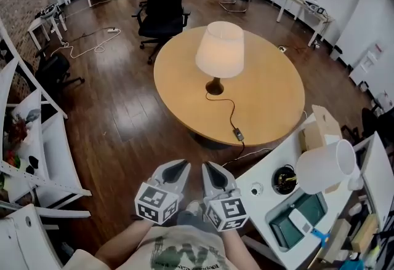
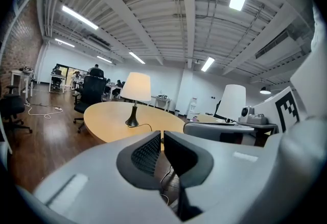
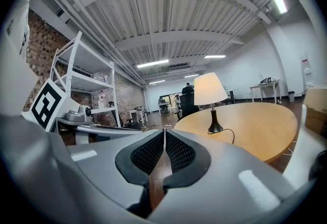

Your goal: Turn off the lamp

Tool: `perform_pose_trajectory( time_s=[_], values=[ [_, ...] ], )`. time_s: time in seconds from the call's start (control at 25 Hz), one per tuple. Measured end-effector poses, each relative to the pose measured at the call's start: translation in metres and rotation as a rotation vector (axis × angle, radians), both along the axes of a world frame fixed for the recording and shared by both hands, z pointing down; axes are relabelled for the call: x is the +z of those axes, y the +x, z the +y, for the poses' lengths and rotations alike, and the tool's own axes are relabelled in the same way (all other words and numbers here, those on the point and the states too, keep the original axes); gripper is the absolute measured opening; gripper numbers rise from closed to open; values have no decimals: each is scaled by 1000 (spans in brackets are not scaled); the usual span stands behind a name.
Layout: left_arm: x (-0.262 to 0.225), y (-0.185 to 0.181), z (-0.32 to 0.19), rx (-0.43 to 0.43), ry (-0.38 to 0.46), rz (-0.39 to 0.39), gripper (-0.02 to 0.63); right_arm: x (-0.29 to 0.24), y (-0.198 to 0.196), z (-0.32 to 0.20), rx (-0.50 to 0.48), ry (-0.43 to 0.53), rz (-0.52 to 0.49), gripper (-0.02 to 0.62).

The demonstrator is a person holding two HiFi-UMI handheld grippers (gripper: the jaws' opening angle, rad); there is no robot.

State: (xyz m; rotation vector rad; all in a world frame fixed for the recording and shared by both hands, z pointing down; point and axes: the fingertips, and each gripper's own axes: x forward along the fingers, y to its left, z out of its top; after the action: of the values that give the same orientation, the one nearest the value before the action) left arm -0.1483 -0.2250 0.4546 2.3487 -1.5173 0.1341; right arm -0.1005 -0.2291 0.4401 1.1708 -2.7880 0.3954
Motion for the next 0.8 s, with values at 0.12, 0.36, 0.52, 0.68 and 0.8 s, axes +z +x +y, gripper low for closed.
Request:
perform_pose_trajectory(
  time_s=[0.12,0.36,0.52,0.68,0.8],
  values=[
    [4,8,-30,22,-13,-7,0,2,8,-27,20,-8,-4,12],
    [6,31,-85,79,-7,-17,0,7,24,-71,58,-8,2,14],
    [16,54,-104,135,-28,-18,0,15,42,-85,101,-30,12,15],
    [29,74,-114,197,-55,-32,0,21,58,-94,162,-47,9,15],
    [40,86,-123,248,-75,-49,0,26,70,-100,213,-60,8,15]
  ],
)
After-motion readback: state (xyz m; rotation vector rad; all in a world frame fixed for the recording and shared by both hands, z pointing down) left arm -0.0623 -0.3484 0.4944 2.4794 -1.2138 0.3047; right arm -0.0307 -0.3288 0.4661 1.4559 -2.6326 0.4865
